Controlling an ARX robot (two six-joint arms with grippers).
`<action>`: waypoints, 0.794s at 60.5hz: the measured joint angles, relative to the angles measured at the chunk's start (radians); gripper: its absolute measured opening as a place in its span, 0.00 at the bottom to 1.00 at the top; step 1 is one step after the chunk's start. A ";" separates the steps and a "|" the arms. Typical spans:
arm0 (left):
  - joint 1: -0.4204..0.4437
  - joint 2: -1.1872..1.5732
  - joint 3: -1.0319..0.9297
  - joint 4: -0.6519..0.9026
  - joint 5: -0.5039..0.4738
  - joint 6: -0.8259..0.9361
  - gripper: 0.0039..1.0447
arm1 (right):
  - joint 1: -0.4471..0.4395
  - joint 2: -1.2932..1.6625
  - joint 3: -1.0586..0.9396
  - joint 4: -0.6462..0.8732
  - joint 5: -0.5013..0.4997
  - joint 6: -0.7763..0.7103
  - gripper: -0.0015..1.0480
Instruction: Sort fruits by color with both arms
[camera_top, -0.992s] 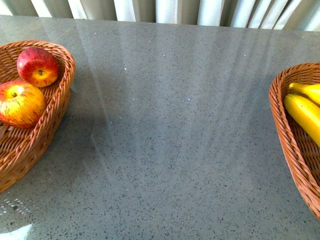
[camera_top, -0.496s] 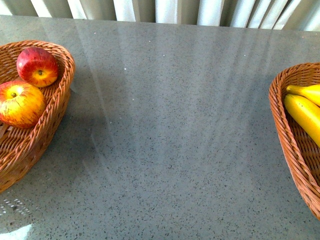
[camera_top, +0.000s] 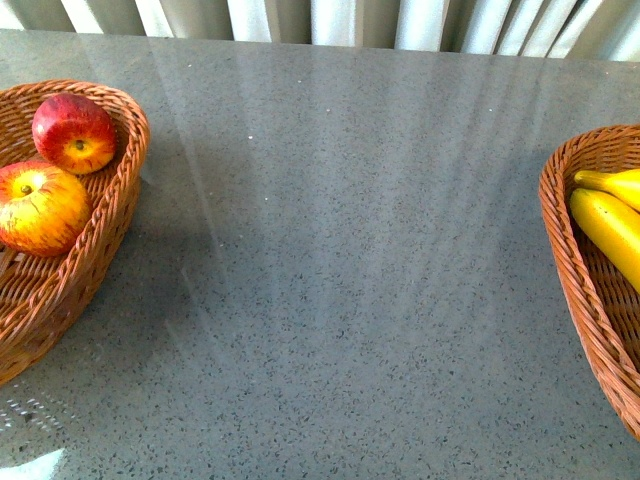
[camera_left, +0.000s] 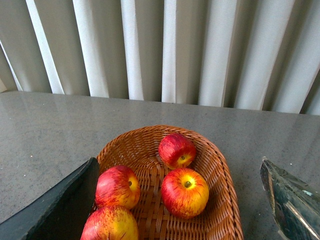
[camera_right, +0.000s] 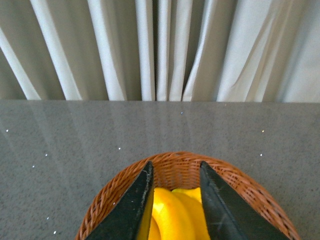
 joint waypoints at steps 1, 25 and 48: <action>0.000 0.000 0.000 0.000 0.000 0.000 0.91 | 0.008 -0.017 -0.006 -0.010 0.002 0.000 0.10; 0.000 0.000 0.000 0.000 0.000 0.000 0.91 | 0.029 -0.324 -0.075 -0.240 0.013 -0.004 0.02; 0.000 0.000 0.000 0.000 0.000 0.000 0.91 | 0.029 -0.615 -0.081 -0.499 0.013 -0.004 0.02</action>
